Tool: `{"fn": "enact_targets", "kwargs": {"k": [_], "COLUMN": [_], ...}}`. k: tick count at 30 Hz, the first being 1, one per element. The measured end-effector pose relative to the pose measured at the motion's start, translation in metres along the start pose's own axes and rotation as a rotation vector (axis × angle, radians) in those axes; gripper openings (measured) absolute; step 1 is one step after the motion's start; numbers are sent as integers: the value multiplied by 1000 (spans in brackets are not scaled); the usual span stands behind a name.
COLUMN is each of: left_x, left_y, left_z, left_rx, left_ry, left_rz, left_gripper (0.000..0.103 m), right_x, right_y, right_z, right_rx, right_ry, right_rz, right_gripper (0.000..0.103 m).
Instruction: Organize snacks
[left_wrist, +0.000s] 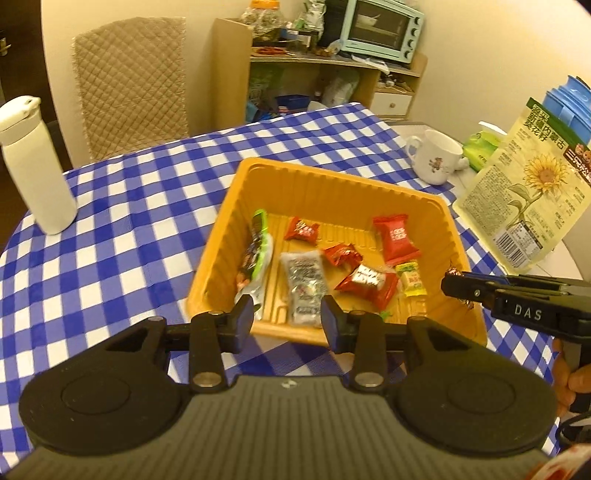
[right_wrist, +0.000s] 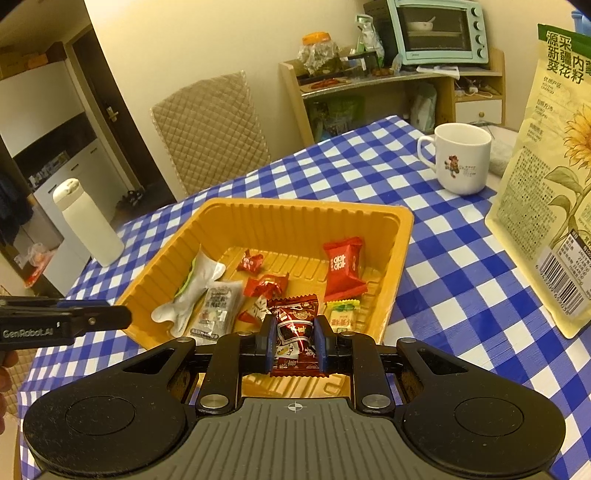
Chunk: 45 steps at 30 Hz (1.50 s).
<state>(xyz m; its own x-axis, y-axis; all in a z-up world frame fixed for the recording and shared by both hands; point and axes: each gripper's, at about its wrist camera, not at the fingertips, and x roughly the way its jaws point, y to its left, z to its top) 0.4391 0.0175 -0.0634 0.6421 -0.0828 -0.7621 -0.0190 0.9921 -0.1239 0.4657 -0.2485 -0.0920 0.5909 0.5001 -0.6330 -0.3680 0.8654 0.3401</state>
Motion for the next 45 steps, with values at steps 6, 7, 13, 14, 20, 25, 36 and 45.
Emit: {"fn": "enact_targets", "kwargs": {"k": [6,7,13,14,20,25,36,45], "left_x": [-8,-10,-19,-21,-37,-53,-104,-144], "left_y": [5,5,1,0,-10,-25,-58,-73], "left_z": [-8,-9,-13,-14,-19,-24,-48,-85], "left_rx": [-15,-15,-6,-5,-6,8,-18,-56], "left_ry": [-1,-3,-16,-18,-40,-63,-98,-83], "left_rz": [27,31,59,62,77,101,152,197], "left_gripper": [39,40,45,46,49,55,61,61], "right_x": [4,4,2,0,-23,-44,-104,-141], "right_y": [2,3,0,0,0,1,14,30], "right_z": [-2,-2,0,0,-3,-6,-32,-64], "right_rx": [-12,-13,1,6,26,36,5,-20], "right_ry": [11,8,0,-7,-49,-55,-33,4], "right_rz": [-3,-5,-10,-4,7,26,58,84], "right_gripper": [22,22,23,24,58,64,77,79]}}
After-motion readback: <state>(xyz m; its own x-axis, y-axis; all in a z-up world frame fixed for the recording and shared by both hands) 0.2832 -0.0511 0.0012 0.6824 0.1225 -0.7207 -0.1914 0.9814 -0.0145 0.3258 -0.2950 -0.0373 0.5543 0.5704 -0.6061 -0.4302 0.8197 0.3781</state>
